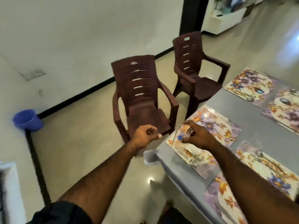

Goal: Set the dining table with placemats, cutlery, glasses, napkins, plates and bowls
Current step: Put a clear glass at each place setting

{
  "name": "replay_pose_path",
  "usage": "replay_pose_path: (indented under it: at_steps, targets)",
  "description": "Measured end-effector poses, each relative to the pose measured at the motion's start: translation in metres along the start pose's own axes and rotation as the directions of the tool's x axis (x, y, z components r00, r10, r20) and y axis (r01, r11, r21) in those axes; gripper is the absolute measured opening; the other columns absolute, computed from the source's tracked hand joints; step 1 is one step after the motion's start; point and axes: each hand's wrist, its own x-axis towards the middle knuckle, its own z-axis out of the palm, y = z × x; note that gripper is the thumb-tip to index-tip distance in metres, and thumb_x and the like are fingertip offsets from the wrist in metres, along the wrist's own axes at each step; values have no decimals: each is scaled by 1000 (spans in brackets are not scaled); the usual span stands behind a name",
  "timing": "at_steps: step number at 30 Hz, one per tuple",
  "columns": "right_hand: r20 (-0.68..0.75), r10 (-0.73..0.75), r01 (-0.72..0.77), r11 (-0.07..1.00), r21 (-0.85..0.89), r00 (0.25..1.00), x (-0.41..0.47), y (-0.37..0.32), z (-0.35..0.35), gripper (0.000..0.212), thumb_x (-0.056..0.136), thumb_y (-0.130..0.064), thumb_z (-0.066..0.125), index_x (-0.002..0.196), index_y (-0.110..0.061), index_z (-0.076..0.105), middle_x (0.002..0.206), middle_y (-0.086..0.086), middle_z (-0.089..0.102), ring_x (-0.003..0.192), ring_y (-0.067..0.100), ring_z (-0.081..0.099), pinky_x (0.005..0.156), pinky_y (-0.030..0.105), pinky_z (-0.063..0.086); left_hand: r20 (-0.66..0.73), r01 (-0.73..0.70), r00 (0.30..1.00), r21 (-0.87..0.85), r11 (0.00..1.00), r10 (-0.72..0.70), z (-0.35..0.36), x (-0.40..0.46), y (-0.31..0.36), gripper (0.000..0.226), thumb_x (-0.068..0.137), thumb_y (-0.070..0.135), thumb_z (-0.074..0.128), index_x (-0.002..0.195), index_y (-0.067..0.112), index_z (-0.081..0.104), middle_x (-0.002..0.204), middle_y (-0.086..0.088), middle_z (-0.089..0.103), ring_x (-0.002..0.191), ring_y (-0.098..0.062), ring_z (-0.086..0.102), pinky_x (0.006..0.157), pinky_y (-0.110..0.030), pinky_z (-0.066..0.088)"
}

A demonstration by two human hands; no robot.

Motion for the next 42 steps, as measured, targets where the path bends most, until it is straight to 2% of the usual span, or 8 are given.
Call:
replay_pose_path:
  at_steps: [5,12,18,22,25,27,35,42]
  targets:
    - [-184,227,-222,974,47,956,27,50,-27,77,67,-43,92,135,-36,56,110,-3,67,99,21,66,84,28,45,86,-33,996,159,987,20,37,74,5,32,80,31,92,104,16,77,95,-2,77,80,-9,65,76,-20,55]
    - [-364,541,-496,841,216,758,-1,97,-32,73,73,-50,90,130,-16,59,90,-2,72,99,23,69,80,30,48,397,-234,916,426,874,51,89,147,26,35,79,40,89,103,19,75,99,3,76,89,-17,72,78,-28,57]
    - [-460,723,-669,675,312,515,-53,100,-11,82,71,-54,89,135,-12,60,136,12,62,123,31,60,98,35,47,690,-572,720,531,625,73,145,184,51,27,81,42,78,99,25,69,110,-2,73,94,-24,70,81,-35,59]
    - [-510,808,-725,537,432,294,-76,80,20,83,70,-46,90,137,-9,56,133,13,61,121,33,60,97,39,50,907,-888,410,372,271,97,187,193,48,51,85,32,73,135,27,66,135,-7,60,125,-29,57,100,-35,49]
    - [-530,830,-773,448,449,172,-82,55,44,88,73,-41,87,149,-19,49,132,15,57,122,35,57,96,40,48,966,-971,232,237,-36,112,208,199,33,69,83,37,72,148,36,52,149,-5,50,126,-32,52,104,-40,46]
    - [-517,851,-814,366,450,97,-81,41,58,82,75,-39,84,148,-23,51,128,14,55,120,35,58,93,39,48,983,-979,156,167,-116,99,216,204,28,76,79,36,73,151,41,46,158,-6,41,130,-35,49,109,-45,45]
    - [-433,900,-872,179,456,-42,-61,7,85,78,84,-49,77,151,-26,45,132,15,51,119,38,59,94,43,51,999,-957,-27,-18,-290,26,233,228,33,73,78,46,86,143,31,54,136,-6,60,118,-30,64,95,-40,55]
    - [-413,909,-880,147,451,-60,-50,3,83,84,84,-54,78,154,-24,42,140,15,57,128,36,55,103,42,46,1000,-945,-22,-15,-326,20,245,226,41,29,92,37,69,120,30,72,122,-5,67,104,-34,71,89,-42,57]
